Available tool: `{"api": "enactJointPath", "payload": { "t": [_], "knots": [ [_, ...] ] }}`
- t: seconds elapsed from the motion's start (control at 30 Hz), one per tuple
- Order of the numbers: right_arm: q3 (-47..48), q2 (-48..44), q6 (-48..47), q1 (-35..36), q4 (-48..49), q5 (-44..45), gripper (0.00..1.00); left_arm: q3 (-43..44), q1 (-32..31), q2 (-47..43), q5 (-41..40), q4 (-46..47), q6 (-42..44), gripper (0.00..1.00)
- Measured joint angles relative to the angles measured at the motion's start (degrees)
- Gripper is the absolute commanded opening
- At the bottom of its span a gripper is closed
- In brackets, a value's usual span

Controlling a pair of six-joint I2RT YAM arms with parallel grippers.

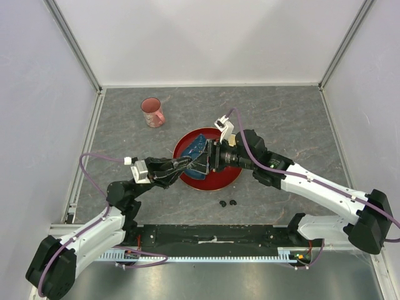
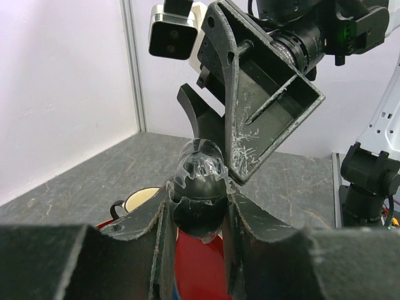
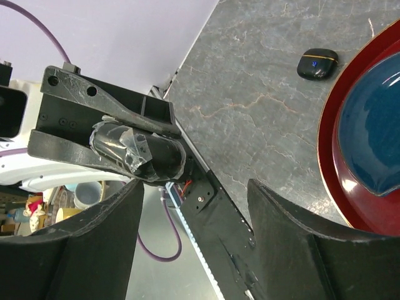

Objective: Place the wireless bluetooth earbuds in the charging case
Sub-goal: Open the charging case.

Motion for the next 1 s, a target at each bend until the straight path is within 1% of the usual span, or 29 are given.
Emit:
{"api": "enactJointPath", "payload": {
  "t": [0.2,0.5,0.77,0.83,1.0],
  "knots": [
    [0.55,0.52,-0.42,0.22,-0.90,0.66,0.73,0.02,0.04,0.13,0.44,-0.42,0.00,0.02],
    [0.68,0.52,-0.39,0.26,-2.16,0.83,0.72,0.35,0.50,-0.07,3.34,-2.32,0.70,0.02],
    [0.74,0.55,0.81,-1.66,-1.25,-1.11,0.73,0.55,0.61,-0.85,4.76,-5.35,1.64,0.02],
    [0.79,0.68,1.20,-2.75,-0.09,-0.63,0.73,0.57,0.44,-0.94,6.27,-5.55,1.68,0.02],
    [0.79,1.05,1.88,-3.37,0.48,-1.22,0.75,0.59,0.42,-1.07,6.40,-5.79,1.68,0.02]
  ]
}}
